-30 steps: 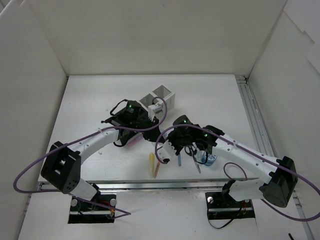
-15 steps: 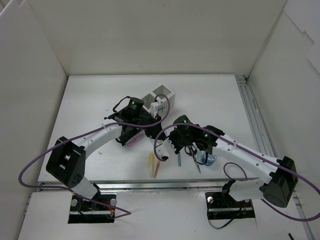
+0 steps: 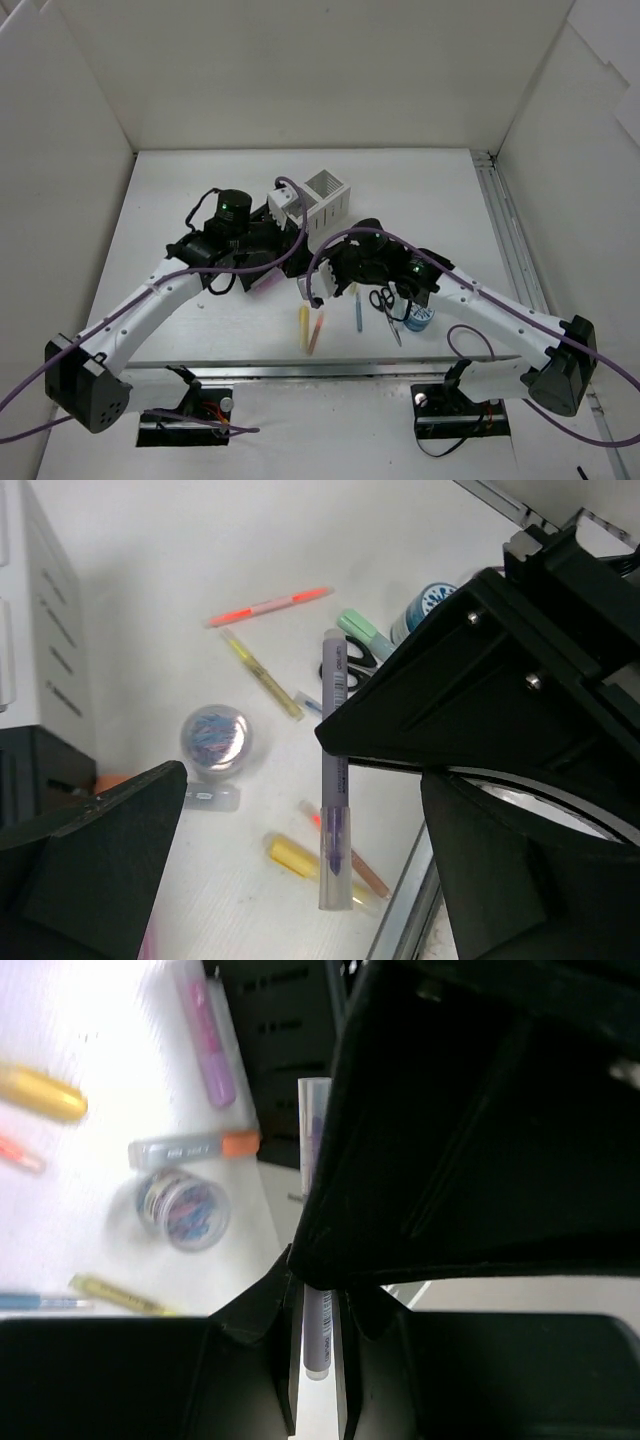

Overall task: Sort the stationery into containers
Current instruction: Close the pen cap on the pen, then place the pen in the storage box.

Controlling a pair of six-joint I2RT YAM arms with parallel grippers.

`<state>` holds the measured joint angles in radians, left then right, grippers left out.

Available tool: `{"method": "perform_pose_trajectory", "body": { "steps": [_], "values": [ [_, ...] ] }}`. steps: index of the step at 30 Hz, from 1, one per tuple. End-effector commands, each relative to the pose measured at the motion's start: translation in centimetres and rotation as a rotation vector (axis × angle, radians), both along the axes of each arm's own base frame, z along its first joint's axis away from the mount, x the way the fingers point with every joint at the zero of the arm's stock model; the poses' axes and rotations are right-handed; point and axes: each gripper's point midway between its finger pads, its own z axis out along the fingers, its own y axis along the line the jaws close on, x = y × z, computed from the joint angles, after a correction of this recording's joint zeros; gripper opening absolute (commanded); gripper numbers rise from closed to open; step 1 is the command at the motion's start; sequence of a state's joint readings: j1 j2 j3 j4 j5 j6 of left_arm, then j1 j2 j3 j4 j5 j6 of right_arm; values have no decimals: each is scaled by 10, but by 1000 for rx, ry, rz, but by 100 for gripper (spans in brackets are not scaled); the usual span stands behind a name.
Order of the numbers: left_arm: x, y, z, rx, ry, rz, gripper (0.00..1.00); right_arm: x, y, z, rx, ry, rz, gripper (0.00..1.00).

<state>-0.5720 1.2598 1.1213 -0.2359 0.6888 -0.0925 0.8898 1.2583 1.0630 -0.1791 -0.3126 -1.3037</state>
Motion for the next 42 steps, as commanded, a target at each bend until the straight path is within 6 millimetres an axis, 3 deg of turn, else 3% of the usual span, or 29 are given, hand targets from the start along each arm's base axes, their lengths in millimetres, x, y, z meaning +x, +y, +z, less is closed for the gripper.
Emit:
{"method": "perform_pose_trajectory", "body": {
  "steps": [1,5,6,7,9,10,11,12,14,16,17,19,21,22,26,28,29,31,38,42],
  "values": [
    [8,-2,93,-178,-281,76,99,-35,38,13,137,128,193,0],
    [17,33,88,-154,-270,274,100,-23,40,26,227,252,163,0],
    [16,49,93,-160,-274,343,100,-15,42,30,244,274,155,0],
    [25,68,92,-151,-275,444,100,0,37,35,273,286,124,0],
    [24,100,85,-167,-260,599,99,19,35,42,331,375,86,0],
    [27,117,71,-150,-235,672,99,24,37,50,382,430,80,0],
    [19,132,77,-186,-232,731,100,33,40,54,409,459,73,0],
    [20,149,75,-185,-237,813,99,51,33,60,453,463,39,0],
    [12,176,66,-181,-225,923,100,67,39,69,536,502,21,0],
    [6,189,56,-176,-202,983,100,95,32,87,640,483,-51,0],
    [3,195,52,-169,-194,1004,100,109,33,85,669,491,-90,0],
    [3,204,41,-156,-169,1055,100,141,27,101,794,492,-192,0],
    [3,209,30,-127,-151,1084,100,170,27,98,848,511,-263,0],
    [4,209,23,-111,-134,1092,99,184,27,110,902,508,-297,0],
    [10,206,2,-57,-73,1093,99,240,30,85,994,524,-410,1],
    [11,200,0,-48,-65,1061,99,260,29,95,1055,476,-425,1],
    [11,198,0,-47,-64,1046,99,273,29,77,1049,478,-455,1],
    [10,194,0,-53,-76,1016,100,289,28,69,1067,449,-482,1],
    [2,194,-3,-55,-90,995,100,311,7,56,1116,378,-558,2],
    [-2,196,-3,-59,-101,995,99,306,-3,38,1121,388,-594,5]
  ]
}}
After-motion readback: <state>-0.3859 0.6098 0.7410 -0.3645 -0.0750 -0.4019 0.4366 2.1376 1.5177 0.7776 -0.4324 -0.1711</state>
